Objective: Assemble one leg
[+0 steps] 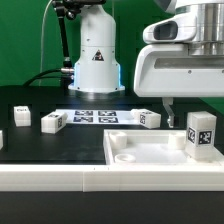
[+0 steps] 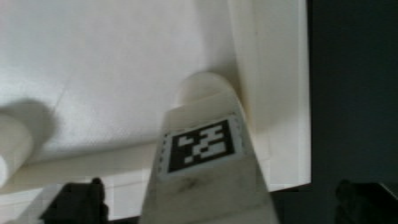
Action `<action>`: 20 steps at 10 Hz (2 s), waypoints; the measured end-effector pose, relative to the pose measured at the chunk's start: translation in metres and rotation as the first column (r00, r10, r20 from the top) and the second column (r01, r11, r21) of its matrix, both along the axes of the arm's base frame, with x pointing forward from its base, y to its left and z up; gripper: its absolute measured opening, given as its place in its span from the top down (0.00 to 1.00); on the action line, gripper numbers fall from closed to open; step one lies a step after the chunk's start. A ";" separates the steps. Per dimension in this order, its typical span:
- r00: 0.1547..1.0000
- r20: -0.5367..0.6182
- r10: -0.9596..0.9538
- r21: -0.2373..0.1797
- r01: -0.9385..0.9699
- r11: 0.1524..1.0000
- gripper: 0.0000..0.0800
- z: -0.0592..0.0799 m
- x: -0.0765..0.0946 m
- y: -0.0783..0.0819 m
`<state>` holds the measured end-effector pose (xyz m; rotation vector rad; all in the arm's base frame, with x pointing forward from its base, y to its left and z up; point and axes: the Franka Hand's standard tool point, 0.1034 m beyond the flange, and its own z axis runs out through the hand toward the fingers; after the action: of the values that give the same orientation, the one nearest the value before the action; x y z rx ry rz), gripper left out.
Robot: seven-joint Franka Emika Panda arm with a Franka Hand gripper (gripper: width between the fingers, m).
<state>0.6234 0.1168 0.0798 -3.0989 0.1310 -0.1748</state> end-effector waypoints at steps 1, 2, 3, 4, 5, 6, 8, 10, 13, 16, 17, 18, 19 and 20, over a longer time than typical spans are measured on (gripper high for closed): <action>0.998 0.002 0.065 -0.009 -0.065 0.998 0.19 0.000 0.001 -0.003; 0.995 0.005 0.102 -0.015 -0.102 0.995 0.19 0.000 0.001 -0.004; 0.995 0.004 0.104 -0.015 -0.104 0.994 0.19 0.000 0.001 -0.004; 0.995 0.004 0.101 -0.015 -0.101 0.995 0.36 0.000 0.001 -0.004; 0.995 0.004 0.101 -0.015 -0.101 0.995 0.36 0.000 0.001 -0.004; 0.995 0.004 0.100 -0.015 -0.100 0.995 0.55 0.000 0.001 -0.004; 0.998 0.003 0.065 -0.010 -0.065 0.998 0.64 -0.001 0.000 -0.005; 0.999 0.009 -0.037 0.004 0.037 0.999 0.64 -0.002 0.000 -0.005; 0.916 -0.017 -0.401 0.054 0.402 0.914 0.64 -0.003 -0.002 -0.001; 0.725 -0.042 -0.688 0.089 0.688 0.720 0.64 -0.004 -0.001 -0.002; 0.637 -0.057 -0.768 0.095 0.770 0.631 0.64 -0.004 -0.001 -0.002; 0.570 -0.068 -0.819 0.097 0.821 0.563 0.64 -0.004 -0.002 -0.002; 0.511 -0.077 -0.856 0.096 0.858 0.504 0.64 -0.004 -0.003 -0.001; 0.416 -0.093 -0.905 0.092 0.908 0.408 0.64 -0.005 -0.004 0.002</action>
Offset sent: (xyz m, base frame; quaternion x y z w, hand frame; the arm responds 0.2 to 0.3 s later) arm 0.0000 0.0000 0.0000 0.0000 0.0000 0.0000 1.0000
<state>0.6192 0.1192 0.0750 -2.4814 1.7633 -0.1219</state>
